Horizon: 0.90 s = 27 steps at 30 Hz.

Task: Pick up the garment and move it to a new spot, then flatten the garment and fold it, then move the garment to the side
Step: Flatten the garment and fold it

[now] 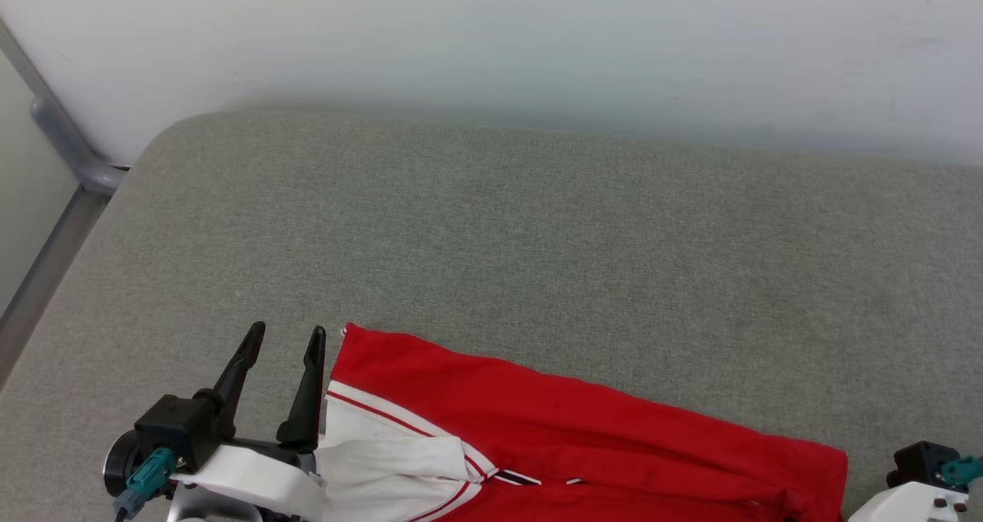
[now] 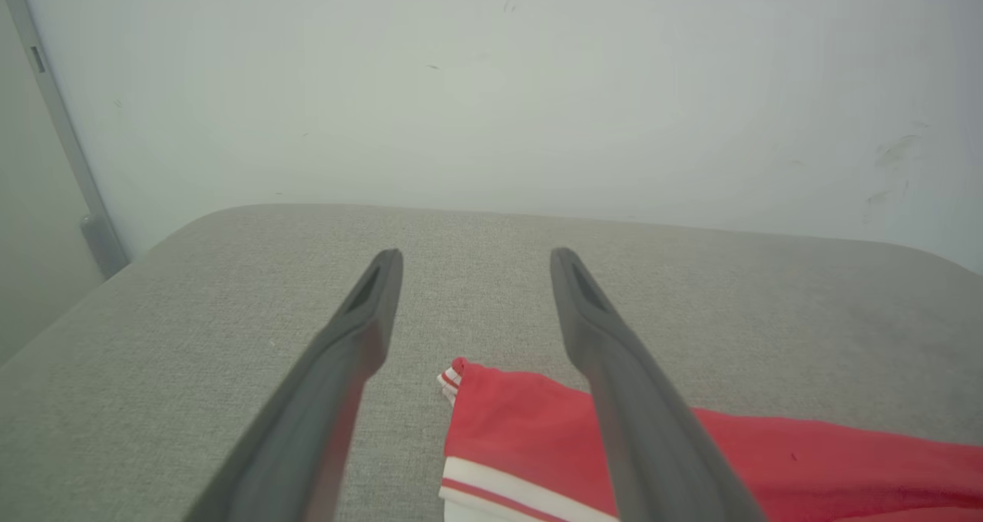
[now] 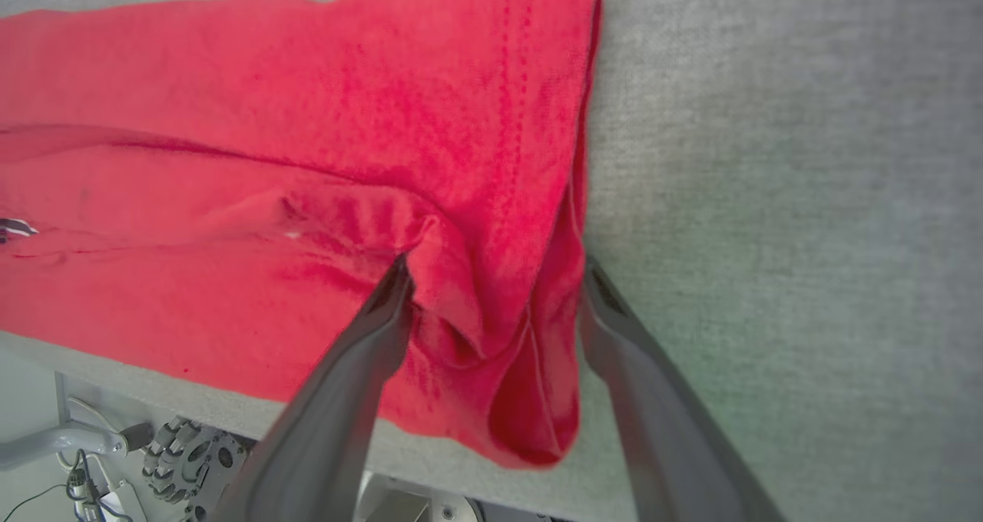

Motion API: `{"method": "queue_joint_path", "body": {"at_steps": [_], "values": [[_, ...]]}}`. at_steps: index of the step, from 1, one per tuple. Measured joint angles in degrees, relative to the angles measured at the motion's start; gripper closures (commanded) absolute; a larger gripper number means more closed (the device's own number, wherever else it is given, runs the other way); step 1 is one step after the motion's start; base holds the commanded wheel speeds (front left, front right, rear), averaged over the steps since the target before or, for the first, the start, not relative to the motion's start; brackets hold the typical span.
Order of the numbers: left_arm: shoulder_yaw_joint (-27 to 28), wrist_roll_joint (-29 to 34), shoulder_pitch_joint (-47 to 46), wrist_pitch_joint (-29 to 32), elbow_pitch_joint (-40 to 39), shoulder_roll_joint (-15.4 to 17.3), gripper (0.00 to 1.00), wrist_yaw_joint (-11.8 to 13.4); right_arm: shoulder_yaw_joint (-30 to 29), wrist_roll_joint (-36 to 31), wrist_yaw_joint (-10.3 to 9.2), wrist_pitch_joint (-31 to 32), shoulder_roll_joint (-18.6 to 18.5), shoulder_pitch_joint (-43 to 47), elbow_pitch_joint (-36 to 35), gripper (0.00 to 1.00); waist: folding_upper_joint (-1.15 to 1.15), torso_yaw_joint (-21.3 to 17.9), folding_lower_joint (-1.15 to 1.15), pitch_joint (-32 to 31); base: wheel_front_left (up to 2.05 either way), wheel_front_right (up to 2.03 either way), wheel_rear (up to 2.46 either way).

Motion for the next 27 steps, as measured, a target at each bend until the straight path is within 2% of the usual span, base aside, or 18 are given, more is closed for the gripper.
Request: {"method": "queue_joint_path", "body": {"at_steps": [2,3,4,5,11,17,22,27], "values": [[0.48,0.65,-0.02,0.00,0.33,-0.70,0.00,-0.59,0.43,0.70,0.00,-0.42,-0.03,-0.49,1.08,0.04,0.00,-0.07,0.00,0.36,0.00,0.00,0.00],[0.69,1.02,-0.02,0.00,0.45,-1.12,0.00,-0.92,0.68,0.83,0.00,-0.42,-0.08,-0.86,1.65,0.52,0.00,-0.15,0.00,0.44,0.00,0.00,0.00],[0.94,1.32,-0.03,0.00,0.54,-1.38,0.00,-1.13,0.97,0.85,0.00,-0.48,-0.16,-1.11,2.02,0.73,0.00,-0.22,0.00,0.54,0.00,0.00,0.00],[1.29,1.62,-0.07,0.00,0.67,-1.56,0.00,-1.54,1.15,0.96,0.00,-0.75,-0.22,-1.30,2.38,1.00,0.00,-0.26,0.00,0.66,0.00,0.00,0.00],[2.58,3.31,-0.27,0.00,1.58,-2.92,0.00,-2.85,2.57,1.90,0.03,-1.48,-0.99,-2.93,3.58,1.00,0.00,-0.55,0.00,0.75,0.00,0.00,0.00],[3.80,4.56,0.12,0.00,2.48,-3.71,0.00,-3.57,2.42,2.21,0.04,-0.99,-2.16,-3.41,1.07,1.00,0.00,-0.84,0.00,-0.24,0.00,0.00,0.00],[4.80,5.56,0.98,0.00,2.86,-4.27,0.00,-3.92,-1.45,1.38,0.03,1.32,-2.78,-3.35,-2.68,1.00,0.00,-1.30,0.01,-1.34,0.00,0.00,0.00],[5.42,6.37,1.85,0.00,3.08,-4.76,0.00,-3.93,-7.83,-0.03,0.03,3.82,-2.40,-2.72,-5.36,1.00,0.00,-1.93,0.00,-2.22,0.00,0.00,0.00]]}}
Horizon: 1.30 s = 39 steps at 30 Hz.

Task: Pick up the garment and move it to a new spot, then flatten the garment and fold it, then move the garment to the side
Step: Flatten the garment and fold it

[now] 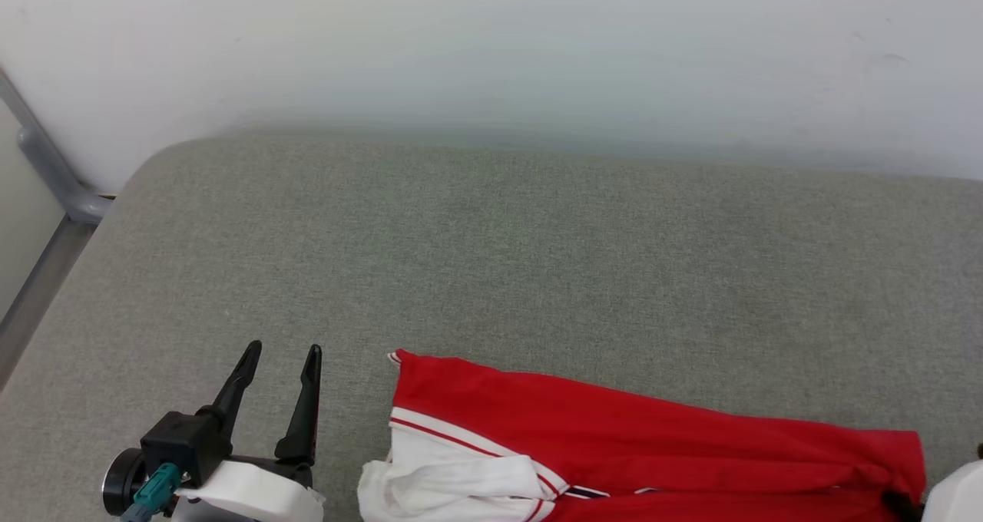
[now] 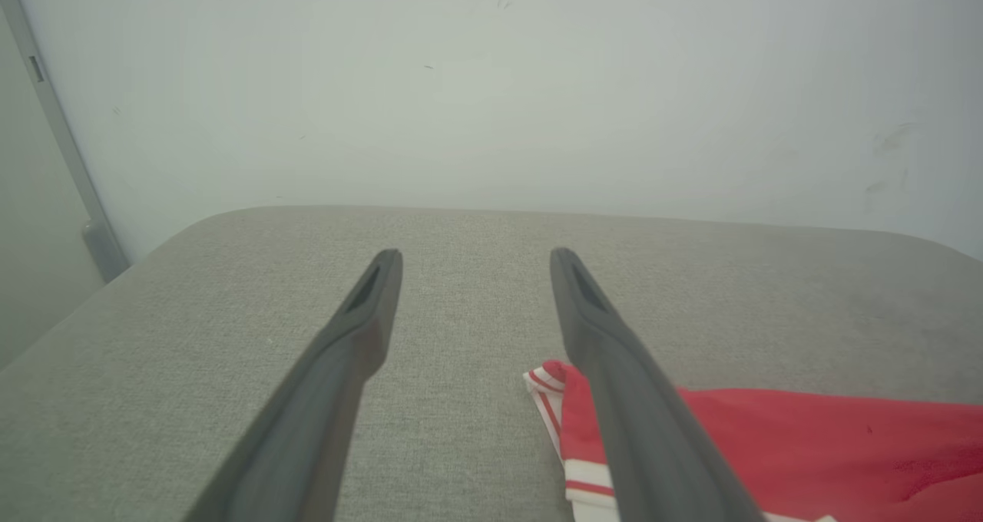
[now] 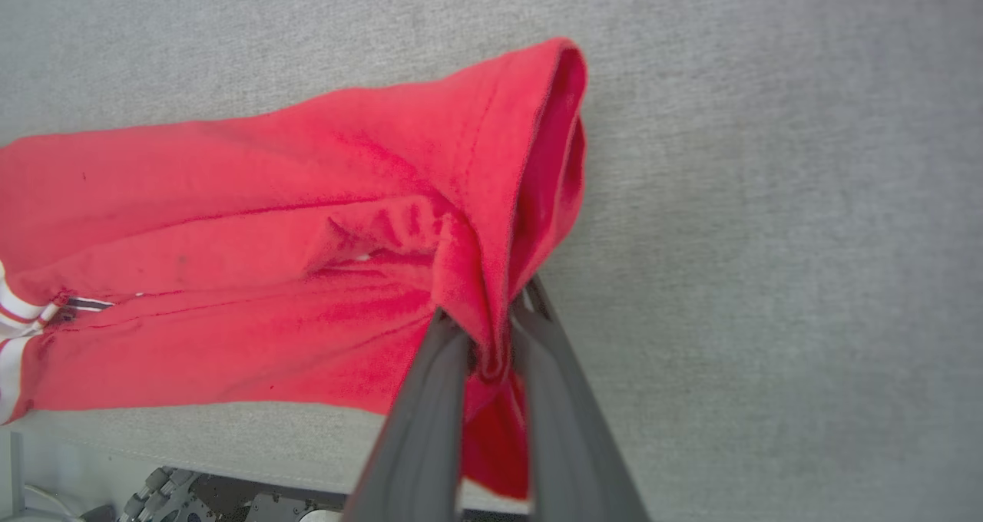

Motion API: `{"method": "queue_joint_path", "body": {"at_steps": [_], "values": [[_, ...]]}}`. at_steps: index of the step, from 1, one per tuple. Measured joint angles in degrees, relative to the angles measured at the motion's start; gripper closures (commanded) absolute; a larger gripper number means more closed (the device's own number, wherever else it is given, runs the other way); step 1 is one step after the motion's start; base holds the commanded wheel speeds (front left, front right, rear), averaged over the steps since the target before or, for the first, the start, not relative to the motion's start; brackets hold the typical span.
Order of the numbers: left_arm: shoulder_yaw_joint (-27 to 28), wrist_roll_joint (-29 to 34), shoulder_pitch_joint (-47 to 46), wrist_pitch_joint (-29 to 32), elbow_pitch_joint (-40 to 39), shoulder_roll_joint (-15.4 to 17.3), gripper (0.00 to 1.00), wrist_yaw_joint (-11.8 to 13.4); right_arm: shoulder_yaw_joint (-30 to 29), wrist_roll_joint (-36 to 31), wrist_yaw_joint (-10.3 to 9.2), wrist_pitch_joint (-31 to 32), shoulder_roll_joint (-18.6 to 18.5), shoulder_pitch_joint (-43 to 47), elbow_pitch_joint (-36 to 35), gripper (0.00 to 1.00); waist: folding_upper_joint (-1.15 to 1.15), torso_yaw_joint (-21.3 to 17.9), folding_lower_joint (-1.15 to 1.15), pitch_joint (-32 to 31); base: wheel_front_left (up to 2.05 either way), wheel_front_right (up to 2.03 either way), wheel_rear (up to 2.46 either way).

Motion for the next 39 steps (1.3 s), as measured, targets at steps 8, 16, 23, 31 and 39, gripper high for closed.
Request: {"method": "queue_joint_path", "body": {"at_steps": [8,16,23,31,39], "values": [[0.12,0.69,0.74,0.00,0.77,-0.21,0.00,-0.29,-7.00,-0.12,-0.02,4.09,1.46,0.54,-2.68,1.00,0.00,-0.91,0.00,-1.11,0.00,0.00,0.00],[-0.53,1.01,0.84,0.00,1.72,-0.26,0.00,-0.66,-3.32,15.58,-0.03,13.81,5.25,-0.22,-5.32,1.00,0.00,-1.11,0.00,-1.74,0.00,0.00,0.00],[-1.44,1.00,0.63,0.00,2.26,-0.30,0.00,-0.93,6.49,28.82,-0.02,12.27,5.37,-0.34,-4.41,1.00,0.00,0.12,-0.01,-1.88,0.00,0.00,0.00],[-2.22,0.69,-0.28,0.08,2.72,-0.34,0.00,-1.19,19.80,38.97,-0.03,3.08,5.39,-4.49,1.88,1.00,0.00,2.33,-0.01,-1.29,0.00,0.00,0.00],[-2.59,0.45,-2.68,0.08,3.28,-0.37,0.00,-1.67,33.43,45.28,-0.03,-7.25,5.45,-11.03,8.46,1.00,0.00,4.06,0.00,1.59,0.00,0.00,0.00]]}}
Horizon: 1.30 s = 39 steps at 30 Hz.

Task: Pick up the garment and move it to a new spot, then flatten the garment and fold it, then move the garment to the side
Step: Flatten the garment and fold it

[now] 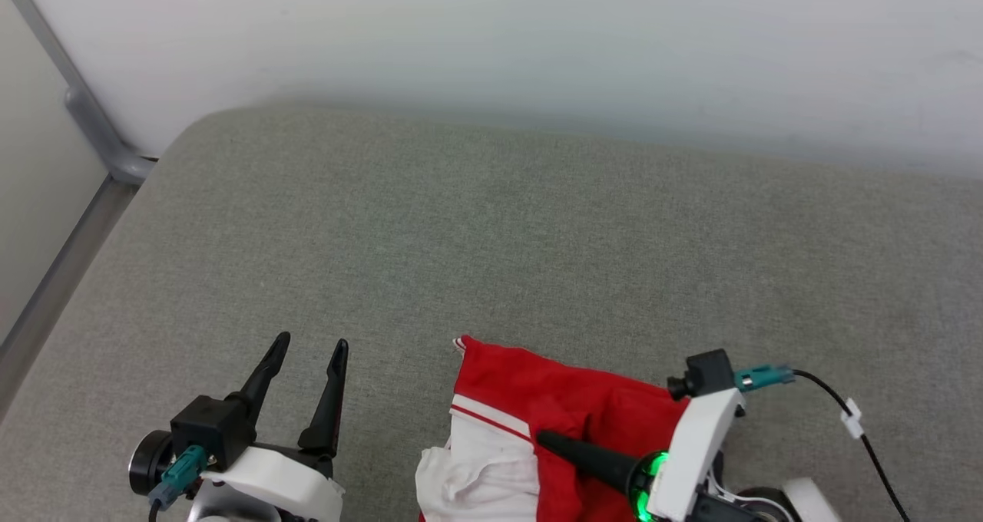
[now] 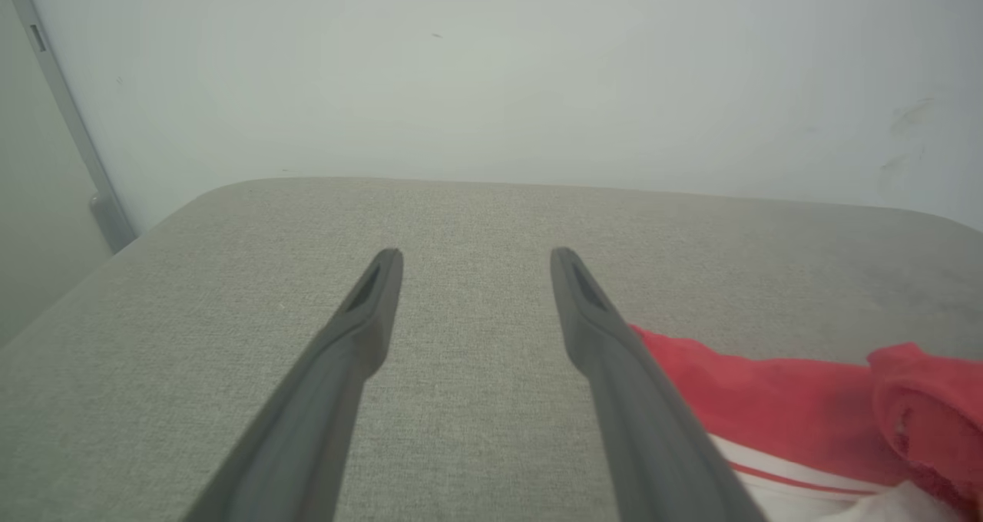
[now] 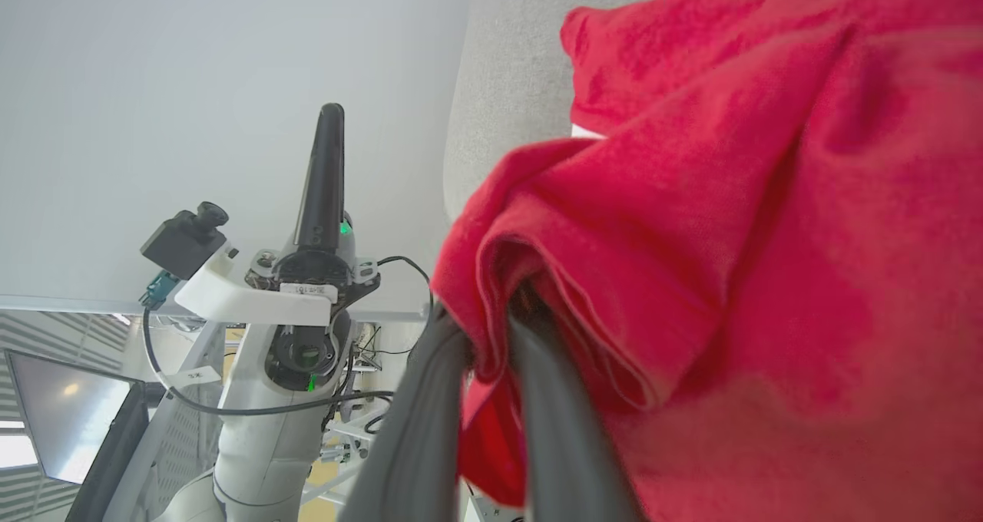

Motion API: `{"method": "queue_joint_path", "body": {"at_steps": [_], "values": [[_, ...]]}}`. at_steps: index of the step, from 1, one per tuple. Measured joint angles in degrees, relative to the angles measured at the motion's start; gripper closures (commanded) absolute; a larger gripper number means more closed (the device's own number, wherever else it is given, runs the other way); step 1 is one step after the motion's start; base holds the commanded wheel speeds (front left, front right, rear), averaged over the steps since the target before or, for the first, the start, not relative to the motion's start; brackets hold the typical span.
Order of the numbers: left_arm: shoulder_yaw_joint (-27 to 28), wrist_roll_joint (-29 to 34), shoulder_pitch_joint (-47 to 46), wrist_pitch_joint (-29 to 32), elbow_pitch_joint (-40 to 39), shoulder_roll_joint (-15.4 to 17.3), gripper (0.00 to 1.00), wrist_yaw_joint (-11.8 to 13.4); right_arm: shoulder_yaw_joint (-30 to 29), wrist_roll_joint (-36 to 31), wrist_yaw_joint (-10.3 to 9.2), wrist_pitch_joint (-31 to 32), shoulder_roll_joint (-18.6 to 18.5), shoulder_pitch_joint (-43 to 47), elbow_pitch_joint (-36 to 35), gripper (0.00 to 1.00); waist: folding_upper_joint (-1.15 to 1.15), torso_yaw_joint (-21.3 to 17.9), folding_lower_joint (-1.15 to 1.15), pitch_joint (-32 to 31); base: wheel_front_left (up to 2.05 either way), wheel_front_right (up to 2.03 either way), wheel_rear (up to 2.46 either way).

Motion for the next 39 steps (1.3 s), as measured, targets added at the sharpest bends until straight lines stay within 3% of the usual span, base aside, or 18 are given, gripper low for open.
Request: {"method": "queue_joint_path", "body": {"at_steps": [8,10,11,12,21,27,33,39], "values": [[0.38,-0.30,-2.61,-0.07,0.63,-0.65,0.00,-0.76,9.25,1.33,0.00,-7.38,0.02,-6.17,6.19,1.00,0.00,0.35,0.00,4.22,0.00,0.00,0.00],[0.45,-0.30,-3.11,-0.07,0.86,-0.88,0.00,-1.00,10.89,2.20,0.00,-8.44,0.01,-7.03,7.51,0.58,0.00,0.33,0.00,4.96,0.00,0.00,0.00],[0.54,-0.29,-3.32,-0.07,0.91,-0.98,0.00,-1.04,11.69,2.27,0.00,-8.92,0.01,-7.38,8.05,0.15,0.00,0.30,0.00,5.22,0.00,0.00,0.00],[0.63,-0.27,-3.50,-0.07,0.97,-1.07,0.00,-1.14,12.45,2.43,0.00,-9.38,0.02,-7.66,8.39,0.00,0.00,0.28,0.00,5.40,0.00,0.00,0.00],[1.52,0.58,-3.65,-0.08,1.44,-1.76,0.00,-1.99,16.97,1.65,0.00,-12.41,-0.11,-9.79,6.92,0.00,0.00,0.09,0.00,4.69,0.00,0.00,0.00],[2.21,1.13,-3.12,-0.08,1.70,-2.12,0.00,-2.10,17.67,-8.65,0.00,-21.76,-4.17,-11.32,1.77,0.00,0.00,-0.49,0.00,3.50,0.00,0.00,0.00],[3.12,1.67,-2.03,-0.08,1.72,-2.42,0.00,-1.98,6.94,-23.14,0.00,-32.51,-6.58,-9.78,3.10,0.00,0.00,-1.85,0.00,2.01,0.00,0.00,0.00],[3.64,2.14,-1.03,-0.08,1.67,-2.54,0.00,-1.46,-8.24,-36.39,0.00,-37.11,-6.22,-3.87,1.05,0.00,0.00,-3.43,0.00,0.48,0.00,0.00,0.00]]}}
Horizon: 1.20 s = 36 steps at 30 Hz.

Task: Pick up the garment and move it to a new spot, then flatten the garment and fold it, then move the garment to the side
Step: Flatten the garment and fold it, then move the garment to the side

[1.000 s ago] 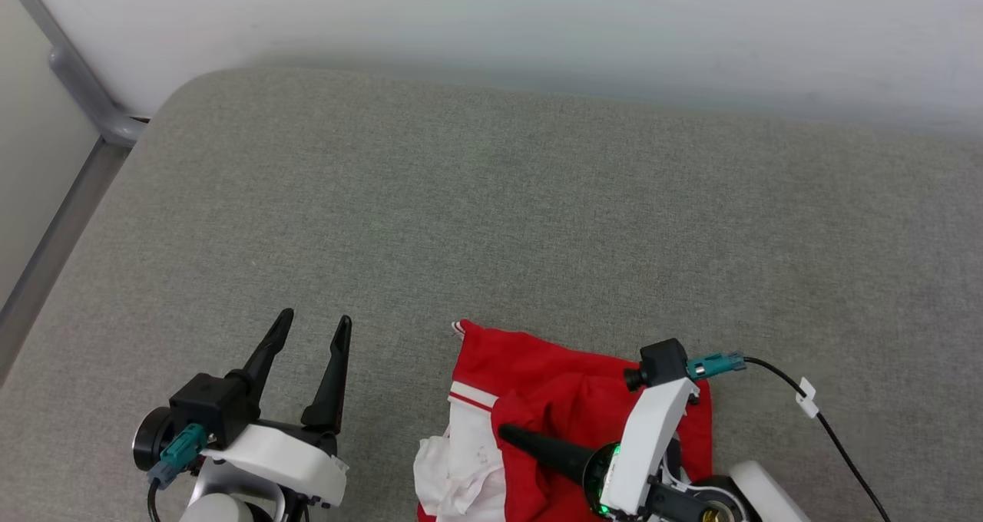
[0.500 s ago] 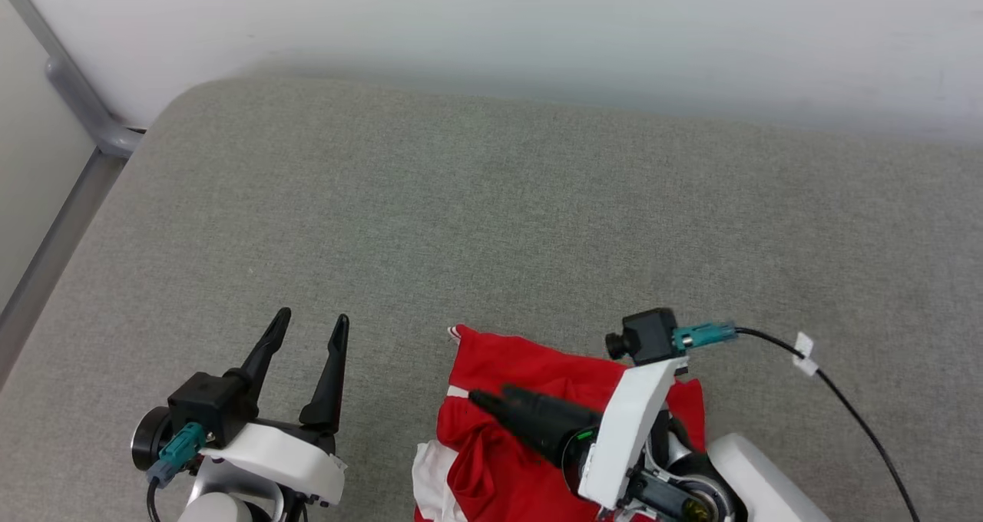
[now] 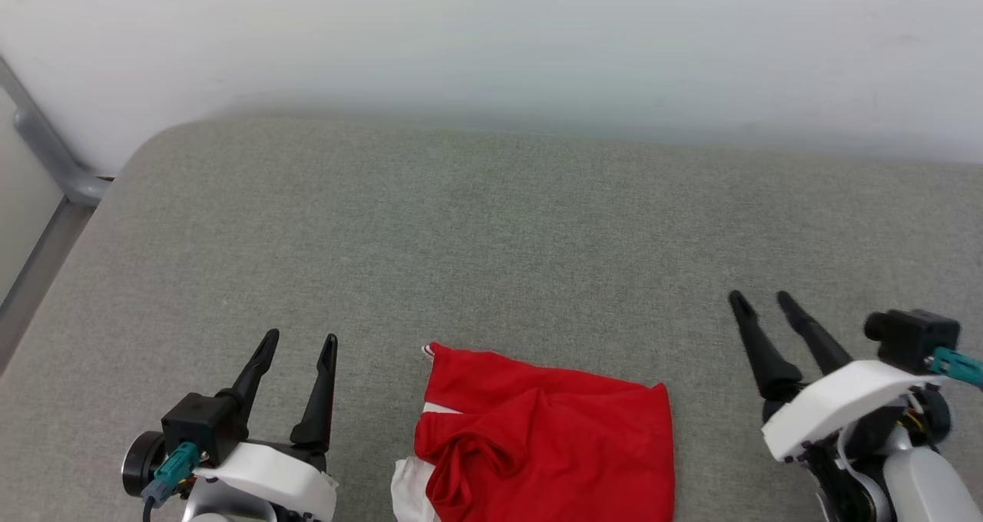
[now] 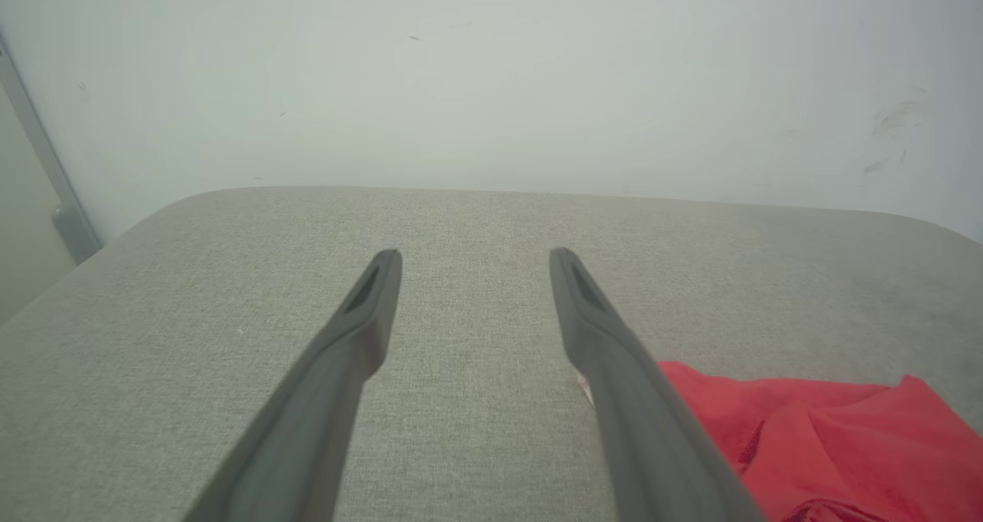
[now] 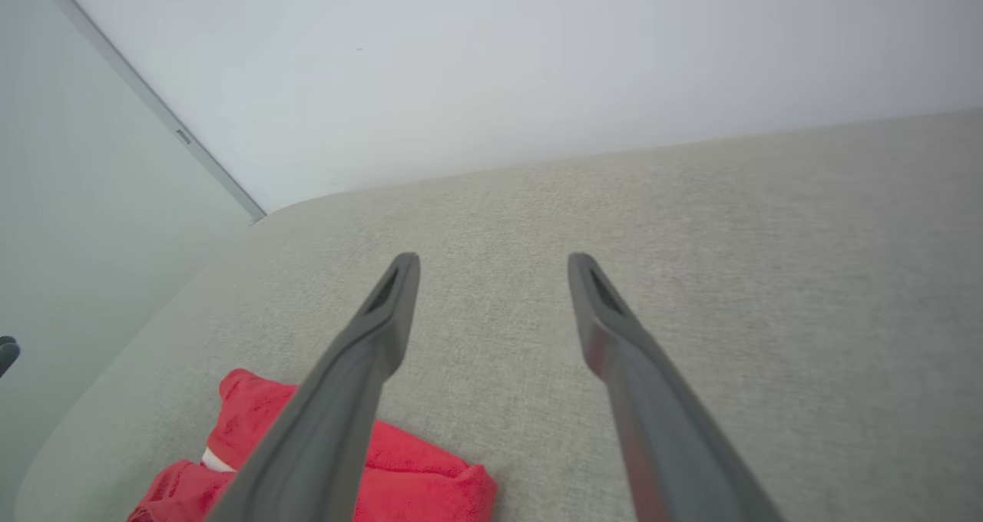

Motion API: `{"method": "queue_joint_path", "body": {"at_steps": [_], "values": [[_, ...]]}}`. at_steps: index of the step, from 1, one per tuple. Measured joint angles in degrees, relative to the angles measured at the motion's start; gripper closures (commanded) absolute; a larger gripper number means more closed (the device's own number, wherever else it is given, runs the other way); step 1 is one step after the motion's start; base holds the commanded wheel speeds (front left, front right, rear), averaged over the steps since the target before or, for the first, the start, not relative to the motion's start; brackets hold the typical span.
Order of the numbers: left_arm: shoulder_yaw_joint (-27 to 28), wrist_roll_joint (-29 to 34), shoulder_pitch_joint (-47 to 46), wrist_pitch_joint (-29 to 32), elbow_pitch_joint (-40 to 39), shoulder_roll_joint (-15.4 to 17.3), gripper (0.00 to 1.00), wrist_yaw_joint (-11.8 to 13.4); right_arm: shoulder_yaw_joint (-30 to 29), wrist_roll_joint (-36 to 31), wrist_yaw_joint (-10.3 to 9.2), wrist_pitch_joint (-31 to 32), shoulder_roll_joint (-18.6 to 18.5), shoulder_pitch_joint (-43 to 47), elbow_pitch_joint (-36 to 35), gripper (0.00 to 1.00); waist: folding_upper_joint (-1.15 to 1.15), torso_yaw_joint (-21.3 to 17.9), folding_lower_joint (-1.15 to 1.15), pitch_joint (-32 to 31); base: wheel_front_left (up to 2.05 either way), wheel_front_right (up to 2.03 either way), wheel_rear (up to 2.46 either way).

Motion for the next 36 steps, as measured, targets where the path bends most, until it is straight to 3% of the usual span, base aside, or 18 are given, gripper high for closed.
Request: {"method": "queue_joint_path", "body": {"at_steps": [5,13,25,36], "values": [[0.73,0.29,1.02,0.00,-0.33,-0.04,0.00,0.77,-8.93,-10.71,0.00,-1.93,2.16,5.32,-6.27,0.00,0.00,-1.28,0.00,-1.17,0.00,0.00,0.00],[1.52,1.03,3.77,0.00,-0.74,-0.15,0.00,2.24,-11.87,-20.43,0.01,-3.83,4.59,12.71,-15.40,0.00,0.00,-3.04,-0.01,-3.70,0.00,0.00,0.00],[1.35,2.27,4.76,0.00,-0.65,0.16,0.00,2.66,-11.90,-22.32,0.01,-2.66,5.97,19.85,-20.33,0.00,0.00,-4.54,0.00,-5.67,0.00,0.00,0.00],[1.35,2.44,4.74,0.00,-0.31,0.44,0.00,2.50,-12.55,-21.35,0.01,-1.20,6.15,20.53,-21.26,0.00,0.00,-4.55,-0.01,-5.36,0.00,0.00,0.00]]}}
